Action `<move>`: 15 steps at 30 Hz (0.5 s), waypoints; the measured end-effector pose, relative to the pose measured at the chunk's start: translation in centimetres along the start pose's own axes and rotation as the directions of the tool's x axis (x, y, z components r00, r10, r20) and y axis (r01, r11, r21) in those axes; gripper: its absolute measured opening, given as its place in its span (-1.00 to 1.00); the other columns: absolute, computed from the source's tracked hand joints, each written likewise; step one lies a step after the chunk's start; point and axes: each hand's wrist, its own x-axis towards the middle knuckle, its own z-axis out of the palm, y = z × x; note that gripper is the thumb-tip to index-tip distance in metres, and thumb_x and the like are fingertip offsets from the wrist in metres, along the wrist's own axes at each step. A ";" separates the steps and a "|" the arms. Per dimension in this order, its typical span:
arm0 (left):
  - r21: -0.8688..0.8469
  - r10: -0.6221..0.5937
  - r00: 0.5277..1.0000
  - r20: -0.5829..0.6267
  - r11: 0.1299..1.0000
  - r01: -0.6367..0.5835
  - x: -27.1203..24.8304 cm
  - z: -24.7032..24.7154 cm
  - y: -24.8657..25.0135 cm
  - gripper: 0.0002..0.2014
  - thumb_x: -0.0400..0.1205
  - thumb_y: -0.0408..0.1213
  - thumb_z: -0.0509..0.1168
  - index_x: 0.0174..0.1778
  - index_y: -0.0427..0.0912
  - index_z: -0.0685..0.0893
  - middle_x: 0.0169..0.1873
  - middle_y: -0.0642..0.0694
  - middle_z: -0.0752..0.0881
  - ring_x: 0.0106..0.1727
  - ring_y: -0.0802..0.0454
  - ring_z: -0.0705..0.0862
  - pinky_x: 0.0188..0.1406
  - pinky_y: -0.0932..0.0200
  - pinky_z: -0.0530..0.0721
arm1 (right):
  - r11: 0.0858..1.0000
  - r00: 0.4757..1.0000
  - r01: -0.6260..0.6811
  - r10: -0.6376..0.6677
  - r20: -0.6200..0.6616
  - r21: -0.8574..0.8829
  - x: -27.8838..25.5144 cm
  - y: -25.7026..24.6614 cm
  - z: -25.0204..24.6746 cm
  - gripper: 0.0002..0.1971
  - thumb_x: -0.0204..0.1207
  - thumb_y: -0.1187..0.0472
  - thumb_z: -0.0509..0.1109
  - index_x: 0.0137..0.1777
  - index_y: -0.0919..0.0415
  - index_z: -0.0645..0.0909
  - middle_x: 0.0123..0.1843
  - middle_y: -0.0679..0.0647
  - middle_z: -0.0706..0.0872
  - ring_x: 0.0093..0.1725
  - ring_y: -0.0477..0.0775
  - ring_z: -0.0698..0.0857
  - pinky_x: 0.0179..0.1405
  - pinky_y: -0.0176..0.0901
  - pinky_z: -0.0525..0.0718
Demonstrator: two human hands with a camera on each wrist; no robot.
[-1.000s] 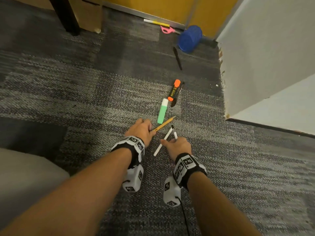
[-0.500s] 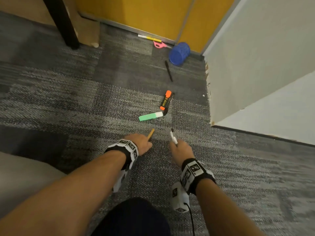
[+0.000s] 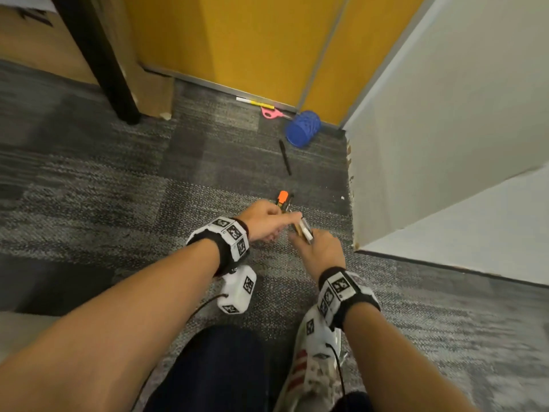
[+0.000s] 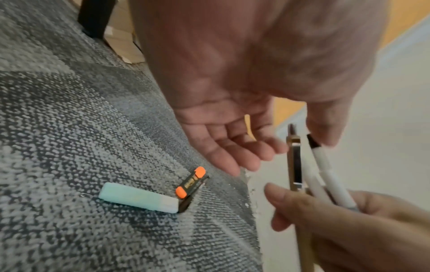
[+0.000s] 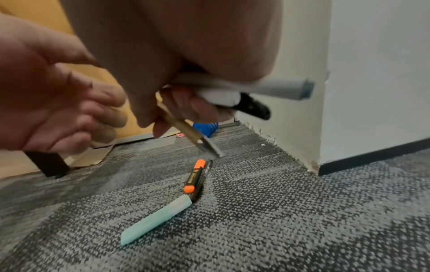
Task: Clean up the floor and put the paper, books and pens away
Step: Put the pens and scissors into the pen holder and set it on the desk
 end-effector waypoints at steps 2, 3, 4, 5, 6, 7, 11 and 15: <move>0.135 -0.024 0.990 -0.141 0.990 0.044 1.2 -0.7 -1.4 -0.51 0.47 0.27 0.35 -0.49 -0.06 0.47 -0.47 -0.11 0.61 -0.41 -0.09 0.61 -0.30 0.02 0.63 | 0.998 0.998 -0.063 0.064 0.012 -0.012 1.3 0.1 -0.1 -0.52 0.54 -0.25 0.33 -0.37 0.15 0.60 -0.44 0.04 0.66 -0.49 0.02 0.56 -0.57 -0.21 0.38; 0.243 -0.048 0.982 -0.180 0.966 0.092 1.9 -1.0 -2.2 -0.53 0.50 0.26 0.33 -0.46 -0.07 0.49 -0.43 -0.14 0.63 -0.33 -0.16 0.68 -0.24 0.01 0.62 | 0.995 0.995 -0.096 0.097 0.023 -0.015 1.9 0.3 -0.2 -0.51 0.55 -0.25 0.30 -0.38 0.15 0.63 -0.42 0.05 0.69 -0.47 0.01 0.57 -0.57 -0.25 0.36; 0.358 -0.076 0.977 -0.197 0.923 0.144 2.5 -1.5 -2.8 -0.56 0.54 0.22 0.32 -0.39 -0.10 0.55 -0.38 -0.16 0.66 -0.21 -0.21 0.73 -0.21 0.02 0.59 | 0.991 0.991 -0.131 0.131 0.037 -0.010 2.7 0.4 -0.3 -0.50 0.58 -0.23 0.28 -0.41 0.15 0.62 -0.42 0.04 0.68 -0.47 -0.01 0.55 -0.57 -0.27 0.34; 0.456 -0.109 0.974 -0.201 0.869 0.191 3.1 -1.9 -3.3 -0.61 0.56 0.17 0.33 -0.28 -0.13 0.64 -0.28 -0.18 0.70 -0.08 -0.22 0.74 -0.16 0.05 0.59 | 0.986 0.985 -0.169 0.168 0.047 0.009 3.4 0.5 -0.4 -0.50 0.61 -0.18 0.26 -0.39 0.18 0.63 -0.43 0.05 0.66 -0.47 -0.01 0.54 -0.57 -0.25 0.33; 0.535 -0.141 0.969 -0.201 0.813 0.229 3.7 -2.3 -3.8 -0.63 0.57 0.12 0.34 -0.12 -0.16 0.68 -0.13 -0.19 0.74 0.03 -0.21 0.72 -0.08 0.06 0.61 | 0.977 0.977 -0.208 0.206 0.062 0.040 4.3 0.7 -0.4 -0.52 0.62 -0.12 0.26 -0.32 0.27 0.66 -0.40 0.08 0.66 -0.44 0.04 0.57 -0.52 -0.20 0.38; 0.597 -0.171 0.964 -0.204 0.758 0.261 4.4 -2.6 -4.2 -0.63 0.58 0.09 0.36 0.03 -0.17 0.67 0.03 -0.19 0.74 0.12 -0.19 0.69 0.03 0.05 0.63 | 0.967 0.969 -0.242 0.236 0.072 0.076 5.1 0.8 -0.3 -0.56 0.63 -0.05 0.27 -0.22 0.34 0.70 -0.32 0.15 0.71 -0.35 0.13 0.63 -0.43 -0.17 0.45; 0.752 -0.169 0.963 -0.211 0.601 0.270 7.3 -2.0 -5.8 -0.45 0.55 0.08 0.39 0.35 -0.13 0.47 0.34 -0.19 0.52 0.38 -0.20 0.51 0.31 -0.10 0.57 | 0.881 0.921 -0.376 0.321 0.220 0.288 8.1 1.2 1.5 -0.79 0.66 0.19 0.22 -0.08 0.25 0.65 -0.20 0.22 0.71 -0.21 0.22 0.71 -0.03 0.15 0.75; 0.840 -0.217 0.963 -0.158 0.484 0.247 9.8 -1.1 -7.2 -0.44 0.52 0.04 0.42 0.37 -0.10 0.47 0.33 -0.18 0.47 0.38 -0.19 0.48 0.31 -0.17 0.53 | 0.927 0.911 -0.351 0.306 0.275 0.130 10.4 1.8 3.6 -0.82 0.66 0.10 0.25 -0.14 0.14 0.51 -0.24 0.07 0.57 -0.21 0.14 0.56 -0.31 -0.10 0.50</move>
